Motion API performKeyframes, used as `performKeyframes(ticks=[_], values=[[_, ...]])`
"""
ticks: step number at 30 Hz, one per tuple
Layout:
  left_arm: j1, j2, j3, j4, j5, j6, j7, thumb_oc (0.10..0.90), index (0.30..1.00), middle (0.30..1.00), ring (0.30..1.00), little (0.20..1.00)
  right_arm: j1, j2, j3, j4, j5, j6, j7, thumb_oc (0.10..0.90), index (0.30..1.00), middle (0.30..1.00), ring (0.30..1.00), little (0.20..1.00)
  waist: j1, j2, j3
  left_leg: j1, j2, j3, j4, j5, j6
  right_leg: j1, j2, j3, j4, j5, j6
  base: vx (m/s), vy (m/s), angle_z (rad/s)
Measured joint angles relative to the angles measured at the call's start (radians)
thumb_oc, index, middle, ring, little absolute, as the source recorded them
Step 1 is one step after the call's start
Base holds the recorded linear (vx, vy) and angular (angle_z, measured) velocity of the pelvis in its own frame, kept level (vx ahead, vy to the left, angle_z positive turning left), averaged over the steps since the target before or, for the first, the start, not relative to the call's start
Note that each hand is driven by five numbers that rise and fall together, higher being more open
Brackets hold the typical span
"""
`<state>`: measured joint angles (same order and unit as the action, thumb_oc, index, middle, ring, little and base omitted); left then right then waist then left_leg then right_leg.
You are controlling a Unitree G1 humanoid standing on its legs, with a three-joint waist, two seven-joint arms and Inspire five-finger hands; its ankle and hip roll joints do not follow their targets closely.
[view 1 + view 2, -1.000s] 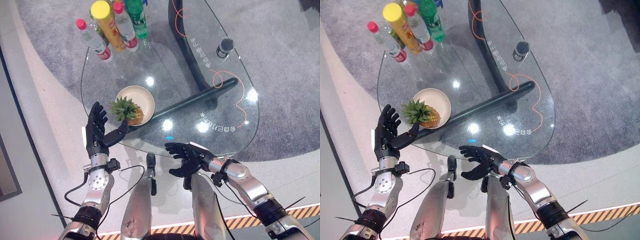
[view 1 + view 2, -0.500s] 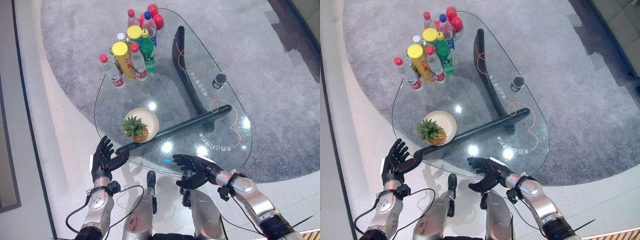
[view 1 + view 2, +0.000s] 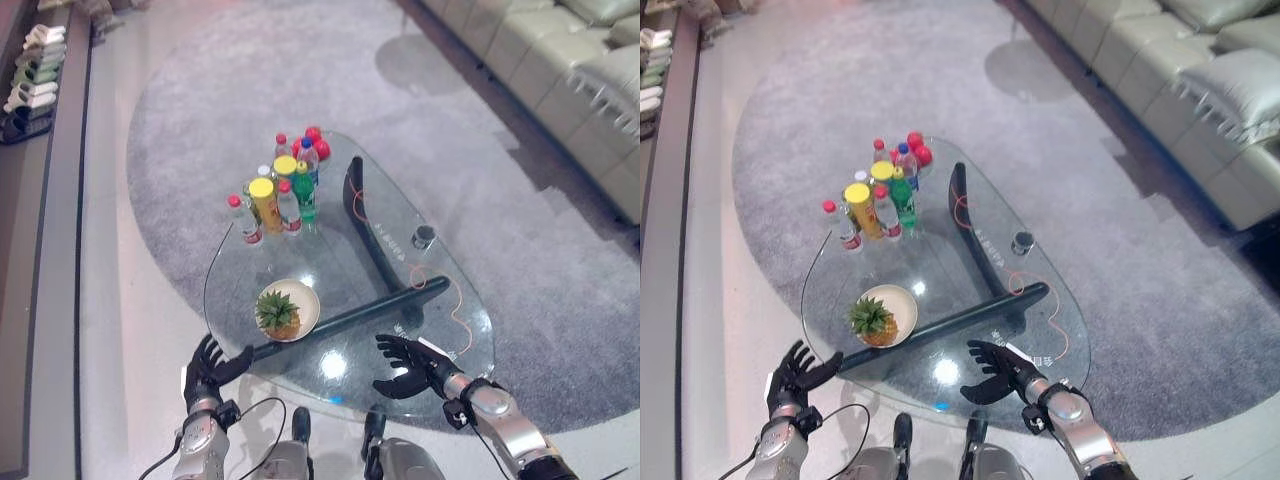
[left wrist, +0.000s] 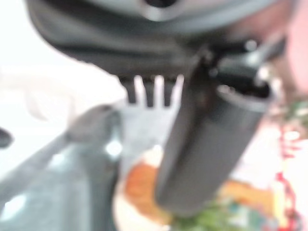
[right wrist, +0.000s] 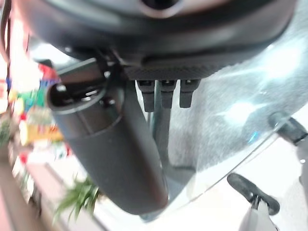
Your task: Pick up the fruit to the plate
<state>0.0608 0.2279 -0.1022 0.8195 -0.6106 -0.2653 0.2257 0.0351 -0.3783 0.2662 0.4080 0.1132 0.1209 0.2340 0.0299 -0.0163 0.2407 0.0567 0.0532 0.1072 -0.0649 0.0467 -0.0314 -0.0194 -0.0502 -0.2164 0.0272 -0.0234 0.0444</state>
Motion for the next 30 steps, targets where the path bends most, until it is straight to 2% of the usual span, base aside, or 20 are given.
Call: performKeyframes(ticks=[4,7,12,13,16,23,30], values=[[0.019,-0.026,-0.004,0.053,0.007,0.046,0.0,0.8,0.9,0.9,0.9,0.9,0.013,0.038,-0.002,0.088,0.017,0.001,-0.078,0.8,0.9,0.9,0.9,0.9,-0.009,0.006,-0.016,0.03,-0.003,0.014,-0.013,-0.001,0.005,0.031,-0.001,0.003,-0.027,0.013,0.003,0.01,0.021,-0.07],[0.02,-0.03,-0.005,0.104,0.006,0.078,-0.003,0.8,0.9,0.9,0.9,0.9,0.026,0.065,-0.022,0.2,0.101,-0.018,-0.146,0.8,0.9,0.9,0.9,0.9,-0.014,0.021,-0.047,0.03,-0.005,0.02,-0.02,-0.001,0.007,0.036,-0.002,0.005,-0.046,0.024,0.005,0.01,0.009,-0.01],[0.017,-0.043,-0.002,0.206,-0.032,0.146,-0.051,0.8,0.9,0.9,0.9,0.9,0.029,0.085,-0.028,0.358,0.13,-0.096,-0.287,0.8,0.9,0.9,0.9,0.9,-0.031,0.047,-0.081,0.044,-0.01,0.023,-0.02,-0.004,0.011,0.079,0.0,0.005,-0.109,0.052,0.011,0.02,0.021,-0.01],[0.019,-0.048,-0.002,0.231,-0.04,0.154,-0.066,0.8,0.9,0.9,0.9,0.9,0.029,0.086,-0.03,0.391,0.127,-0.129,-0.307,0.8,0.9,0.9,0.9,0.9,-0.034,0.052,-0.084,0.049,-0.01,0.023,-0.021,-0.005,0.012,0.084,-0.001,0.006,-0.118,0.054,0.011,0.03,0.043,-0.02],[0.013,-0.06,-0.004,0.265,-0.041,0.189,-0.093,0.8,0.9,0.9,0.9,0.9,0.031,0.088,-0.05,0.449,0.121,-0.174,-0.347,0.8,0.9,0.9,0.9,0.9,-0.034,0.056,-0.089,0.052,-0.01,0.024,-0.022,-0.006,0.012,0.087,0.0,0.007,-0.118,0.054,0.011,0.0,0.0,0.0],[0.017,-0.062,0.0,0.317,-0.033,0.213,-0.113,0.8,0.9,0.9,0.9,0.9,0.027,0.113,-0.079,0.573,0.132,-0.184,-0.308,0.8,0.9,0.9,0.9,0.9,-0.032,0.044,-0.115,0.061,-0.01,0.025,-0.027,-0.014,0.011,0.097,-0.001,0.008,-0.116,0.053,0.011,0.03,0.004,0.0],[0.017,-0.061,0.002,0.361,0.008,0.223,-0.16,0.8,0.9,0.9,0.9,0.9,0.027,0.151,-0.13,0.727,0.203,-0.132,-0.234,0.8,0.9,0.9,0.9,0.9,-0.031,0.041,-0.152,0.064,-0.011,0.024,-0.028,-0.022,0.016,0.105,-0.002,0.009,-0.117,0.049,0.008,0.05,0.011,0.0]])
